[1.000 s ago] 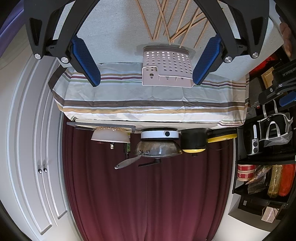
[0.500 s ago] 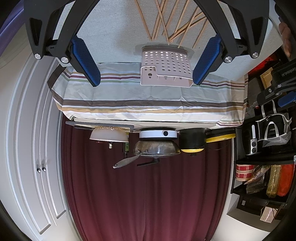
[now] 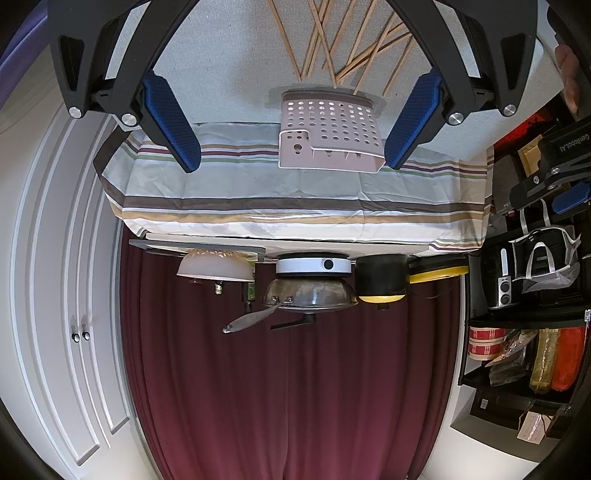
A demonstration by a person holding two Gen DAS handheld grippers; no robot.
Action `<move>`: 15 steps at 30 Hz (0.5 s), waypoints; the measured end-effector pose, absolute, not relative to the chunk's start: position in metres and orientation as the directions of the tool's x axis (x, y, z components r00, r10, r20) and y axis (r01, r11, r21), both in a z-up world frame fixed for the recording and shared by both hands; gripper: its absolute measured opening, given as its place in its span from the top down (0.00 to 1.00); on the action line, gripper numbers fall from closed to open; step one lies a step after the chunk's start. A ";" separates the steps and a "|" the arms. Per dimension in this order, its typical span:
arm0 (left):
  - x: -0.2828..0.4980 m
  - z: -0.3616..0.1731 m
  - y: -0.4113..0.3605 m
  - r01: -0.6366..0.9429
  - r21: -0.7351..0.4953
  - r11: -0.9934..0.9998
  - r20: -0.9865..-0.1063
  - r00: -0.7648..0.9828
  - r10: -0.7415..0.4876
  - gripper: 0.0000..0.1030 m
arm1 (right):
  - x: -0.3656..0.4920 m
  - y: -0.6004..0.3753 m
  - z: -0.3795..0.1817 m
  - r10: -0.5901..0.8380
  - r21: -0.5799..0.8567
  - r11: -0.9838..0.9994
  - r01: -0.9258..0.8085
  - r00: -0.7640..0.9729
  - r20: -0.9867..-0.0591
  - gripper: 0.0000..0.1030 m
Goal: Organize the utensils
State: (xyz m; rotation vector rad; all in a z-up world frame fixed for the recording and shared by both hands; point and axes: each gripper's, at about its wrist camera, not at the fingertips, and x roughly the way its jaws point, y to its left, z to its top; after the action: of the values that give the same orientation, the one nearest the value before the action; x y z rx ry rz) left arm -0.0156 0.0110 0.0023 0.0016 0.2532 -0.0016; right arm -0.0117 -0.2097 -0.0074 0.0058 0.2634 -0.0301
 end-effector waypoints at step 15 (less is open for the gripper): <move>0.006 -0.023 0.007 0.033 -0.003 0.999 -0.334 0.942 -0.032 0.04 | -0.005 -0.220 -0.026 -0.008 0.017 1.000 0.014 0.950 -0.314 0.05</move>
State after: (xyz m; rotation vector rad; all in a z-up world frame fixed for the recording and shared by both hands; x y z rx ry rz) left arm 0.0059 0.0073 -0.0229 0.0025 0.3407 -0.0334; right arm -0.0053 -0.2198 -0.0264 0.0190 0.3189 -0.0109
